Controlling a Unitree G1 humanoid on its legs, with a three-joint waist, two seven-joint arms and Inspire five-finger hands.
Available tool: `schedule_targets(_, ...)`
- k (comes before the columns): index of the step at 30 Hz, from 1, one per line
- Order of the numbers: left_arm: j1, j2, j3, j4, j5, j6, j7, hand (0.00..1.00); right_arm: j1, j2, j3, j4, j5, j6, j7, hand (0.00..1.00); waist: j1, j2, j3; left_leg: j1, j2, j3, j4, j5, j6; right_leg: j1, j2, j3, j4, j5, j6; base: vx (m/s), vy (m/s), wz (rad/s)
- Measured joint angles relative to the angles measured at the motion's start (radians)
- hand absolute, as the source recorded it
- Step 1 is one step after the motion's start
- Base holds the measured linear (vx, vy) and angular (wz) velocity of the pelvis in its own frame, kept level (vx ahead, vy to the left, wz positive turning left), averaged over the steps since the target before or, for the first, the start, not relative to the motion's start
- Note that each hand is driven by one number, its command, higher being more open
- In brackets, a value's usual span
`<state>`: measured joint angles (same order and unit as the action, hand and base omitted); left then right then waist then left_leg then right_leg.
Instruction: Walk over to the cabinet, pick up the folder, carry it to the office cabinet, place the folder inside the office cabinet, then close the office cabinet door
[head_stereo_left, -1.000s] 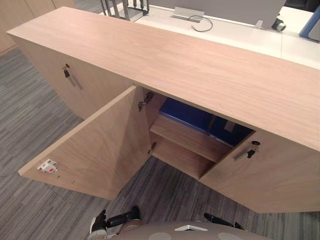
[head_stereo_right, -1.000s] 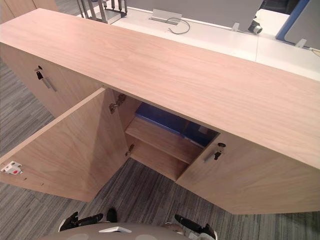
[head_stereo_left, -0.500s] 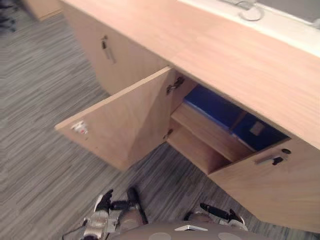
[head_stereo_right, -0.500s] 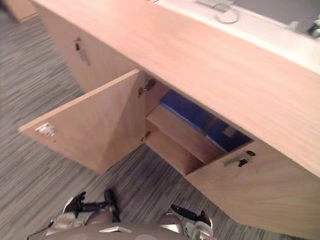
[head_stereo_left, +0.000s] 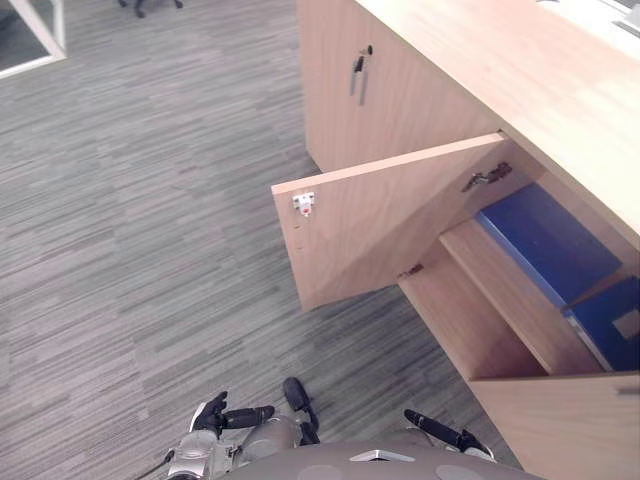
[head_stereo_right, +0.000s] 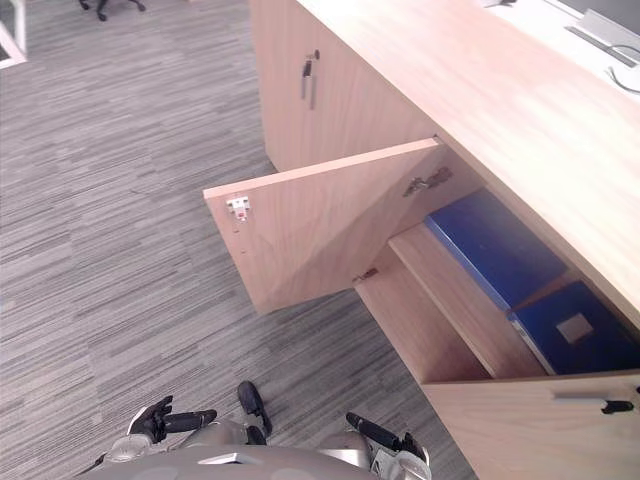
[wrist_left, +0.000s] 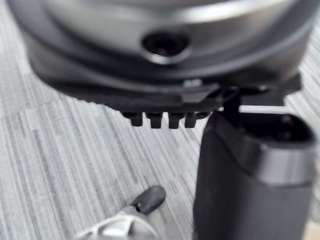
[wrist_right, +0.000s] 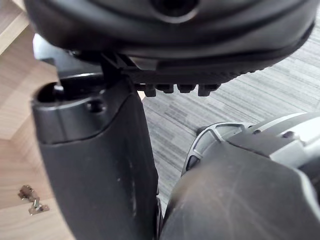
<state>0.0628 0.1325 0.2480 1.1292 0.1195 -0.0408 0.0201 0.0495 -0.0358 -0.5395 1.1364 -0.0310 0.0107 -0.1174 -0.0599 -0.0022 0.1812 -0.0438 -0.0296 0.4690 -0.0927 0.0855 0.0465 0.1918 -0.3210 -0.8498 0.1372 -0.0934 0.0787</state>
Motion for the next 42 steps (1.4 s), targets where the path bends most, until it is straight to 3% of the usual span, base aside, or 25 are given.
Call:
schedule_targets(6, 0.049, 0.0, 0.094, -0.036, -0.103, 0.017, 0.041, 1.0, 0.012, -0.009, 0.025, -0.017, 0.007, -0.005, -0.001, 1.0, 0.003, 0.02, -0.014, 0.001, -0.007, 0.001, 0.0, -0.005, 0.005, 0.002, -0.002, 0.003, -0.015, -0.011, -0.013, 0.0, 0.002, 0.02)
schedule_targets(8, 0.064, 0.002, 0.104, -0.201, -0.117, 0.047, 0.043, 1.0, 0.022, -0.009, 0.041, -0.019, 0.007, -0.008, 0.0, 1.0, 0.006, 0.02, -0.015, 0.001, -0.01, 0.003, 0.0, -0.008, 0.006, 0.002, -0.003, 0.007, -0.019, -0.011, -0.014, 0.0, 0.0, 0.0)
schedule_targets(12, 0.039, 0.02, 0.096, -0.455, -0.108, 0.048, 0.044, 1.0, 0.034, -0.008, 0.042, -0.023, 0.007, -0.01, 0.0, 1.0, 0.007, 0.017, -0.016, 0.001, -0.011, 0.008, 0.0, -0.014, 0.006, -0.001, -0.003, 0.019, -0.018, -0.01, -0.014, 0.03, -0.021, -0.05)
schedule_targets(17, -0.131, 0.179, 0.035, -0.593, 0.051, 0.048, 0.073, 1.0, 0.055, 0.004, 0.052, -0.035, 0.009, -0.017, 0.022, 1.0, 0.002, 0.01, -0.025, 0.025, -0.004, 0.031, 0.0, -0.031, -0.007, -0.004, -0.006, 0.069, -0.004, -0.005, -0.012, 0.06, -0.042, -0.15)
schedule_targets(23, -0.346, 0.353, -0.197, -0.58, 0.371, 0.048, 0.111, 1.0, 0.063, 0.005, 0.06, -0.043, 0.01, -0.025, 0.057, 1.0, -0.001, 0.014, -0.03, 0.044, 0.028, 0.05, 0.005, -0.029, -0.016, -0.038, -0.008, 0.116, 0.082, -0.002, -0.014, 0.11, -0.079, -0.12)
schedule_targets(25, -0.427, 0.386, -0.313, -0.54, 0.489, 0.047, 0.113, 1.0, 0.071, -0.001, 0.059, -0.048, 0.038, -0.038, 0.073, 1.0, -0.012, 0.034, -0.039, 0.056, 0.067, 0.049, 0.007, -0.026, -0.02, -0.076, -0.006, 0.136, 0.171, -0.02, -0.026, 0.14, -0.11, -0.07)
schedule_targets(27, -0.477, 0.405, -0.381, -0.527, 0.564, 0.047, 0.118, 1.0, 0.075, -0.003, 0.061, -0.061, 0.043, -0.045, 0.08, 1.0, -0.027, 0.055, -0.034, 0.061, 0.118, 0.049, 0.007, -0.012, -0.041, -0.108, 0.063, 0.149, 0.062, -0.046, -0.02, 0.09, -0.167, -0.11)
schedule_targets(28, -0.498, 0.417, -0.424, -0.523, 0.605, 0.046, 0.12, 1.0, 0.078, 0.001, 0.062, -0.061, 0.045, -0.045, 0.081, 1.0, -0.027, 0.048, -0.038, 0.063, 0.127, 0.052, 0.007, -0.006, -0.05, -0.125, 0.088, 0.149, -0.01, -0.025, -0.022, 0.04, -0.212, -0.1)
schedule_targets(29, -0.513, 0.429, -0.461, -0.524, 0.62, 0.043, 0.121, 1.0, 0.083, 0.005, 0.062, -0.062, 0.046, -0.046, 0.082, 1.0, -0.027, 0.034, -0.044, 0.062, 0.122, 0.056, 0.007, -0.003, -0.06, -0.138, 0.1, 0.15, -0.047, 0.034, -0.037, 0.04, -0.231, 0.01)
schedule_targets(30, -0.535, 0.43, -0.538, -0.522, 0.671, 0.037, 0.128, 1.0, 0.086, 0.003, 0.059, -0.06, 0.048, -0.05, 0.085, 1.0, -0.034, 0.042, -0.051, 0.066, 0.131, 0.054, 0.006, -0.01, -0.094, -0.139, 0.105, 0.154, -0.043, 0.054, 0.0, 0.07, -0.191, -0.15)
schedule_targets(31, -0.545, 0.435, -0.603, -0.52, 0.716, 0.017, 0.134, 1.0, 0.091, -0.014, 0.059, -0.06, 0.048, -0.062, 0.085, 1.0, -0.029, 0.069, -0.057, 0.069, 0.147, 0.072, 0.006, -0.008, -0.099, -0.149, 0.119, 0.174, -0.037, 0.047, -0.01, 0.09, -0.166, -0.25)
schedule_targets(34, -0.532, 0.503, -0.692, -0.506, 0.798, -0.01, 0.157, 1.0, 0.102, -0.046, 0.058, -0.06, 0.048, -0.067, 0.083, 1.0, -0.021, 0.107, -0.059, 0.071, 0.163, 0.103, 0.006, -0.008, -0.101, -0.159, 0.136, 0.196, -0.034, 0.041, -0.018, 0.05, -0.103, -0.23)
schedule_targets(36, -0.537, 0.521, -0.748, -0.507, 0.825, -0.023, 0.177, 1.0, 0.104, -0.048, 0.06, -0.06, 0.048, -0.069, 0.076, 1.0, -0.022, 0.105, -0.058, 0.083, 0.164, 0.107, 0.006, -0.006, -0.106, -0.158, 0.135, 0.198, -0.029, 0.041, -0.019, 0.0, 0.0, 0.0)
schedule_targets(38, -0.545, 0.555, -0.84, -0.542, 0.853, -0.049, 0.199, 1.0, 0.105, -0.042, 0.065, -0.06, 0.046, -0.075, 0.063, 1.0, -0.024, 0.087, -0.059, 0.09, 0.16, 0.113, 0.006, -0.018, -0.119, -0.16, 0.128, 0.206, -0.019, 0.042, -0.018, -0.03, 0.046, -0.02)
schedule_targets(42, -0.55, 0.598, -0.997, -0.635, 0.885, -0.117, 0.209, 1.0, 0.11, -0.03, 0.076, -0.058, 0.035, -0.083, 0.06, 1.0, -0.025, 0.049, -0.067, 0.09, 0.125, 0.135, 0.007, -0.038, -0.097, -0.173, 0.092, 0.225, -0.02, 0.06, 0.005, -0.03, 0.11, -0.12)
